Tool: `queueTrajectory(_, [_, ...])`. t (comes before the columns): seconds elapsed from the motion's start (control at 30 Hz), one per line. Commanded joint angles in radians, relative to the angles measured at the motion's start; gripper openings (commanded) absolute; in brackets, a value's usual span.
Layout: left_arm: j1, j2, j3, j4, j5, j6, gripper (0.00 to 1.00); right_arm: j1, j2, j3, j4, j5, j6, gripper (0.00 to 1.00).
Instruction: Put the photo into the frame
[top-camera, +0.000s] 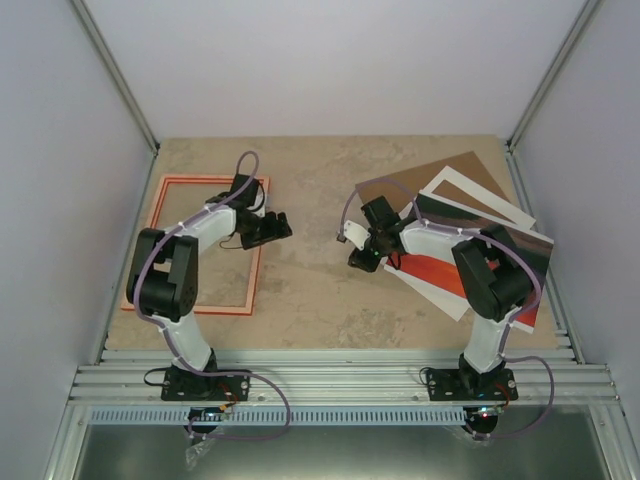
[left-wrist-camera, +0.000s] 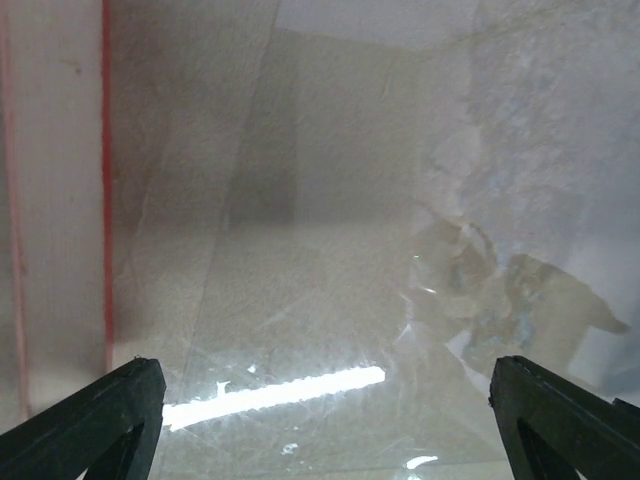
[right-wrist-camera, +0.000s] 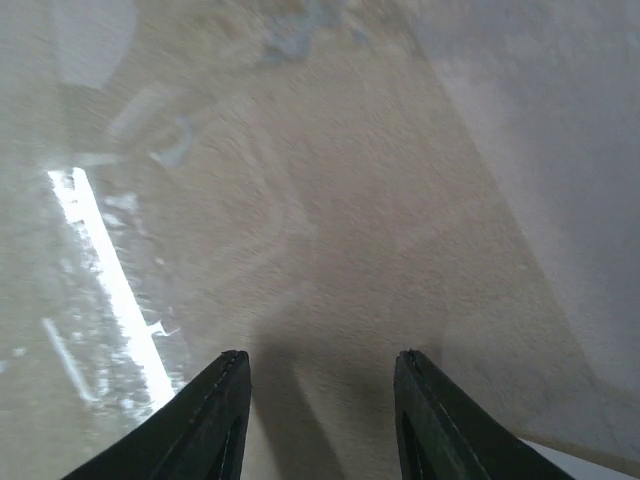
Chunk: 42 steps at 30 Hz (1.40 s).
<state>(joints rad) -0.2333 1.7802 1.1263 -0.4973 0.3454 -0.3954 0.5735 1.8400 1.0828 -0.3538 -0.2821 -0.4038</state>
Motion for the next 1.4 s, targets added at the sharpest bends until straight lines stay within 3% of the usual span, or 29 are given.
queueTrajectory(0.0, [-0.009, 0.024, -0.008, 0.005, -0.105, -0.037, 0.91, 0.004, 0.045, 0.016, 0.019, 0.101, -0.005, 0.4])
queueTrajectory(0.17, [-0.013, 0.044, -0.028, -0.007, -0.19, -0.055, 0.89, 0.002, 0.044, -0.027, 0.006, 0.138, -0.027, 0.37])
queueTrajectory(0.37, [-0.039, 0.114, -0.009, -0.012, -0.157, -0.042, 0.86, 0.002, 0.057, -0.053, 0.003, 0.132, -0.028, 0.32])
queueTrajectory(0.6, [-0.054, 0.188, -0.004, 0.022, 0.075, -0.001, 0.86, 0.002, 0.106, -0.034, -0.019, 0.085, -0.042, 0.29])
queueTrajectory(0.77, [-0.054, 0.199, -0.007, 0.057, 0.192, 0.019, 0.91, -0.001, 0.149, -0.028, -0.05, 0.02, -0.049, 0.27])
queueTrajectory(1.1, [-0.054, 0.163, -0.075, 0.15, 0.358, 0.014, 0.95, -0.048, 0.252, 0.005, -0.127, -0.115, -0.043, 0.22])
queueTrajectory(1.23, [-0.037, 0.128, -0.056, 0.107, 0.278, 0.028, 0.96, -0.061, 0.255, 0.041, -0.164, -0.132, -0.045, 0.25])
queueTrajectory(1.37, [0.004, 0.07, -0.062, 0.04, 0.142, -0.008, 0.99, -0.088, 0.162, 0.076, -0.216, -0.217, -0.058, 0.35])
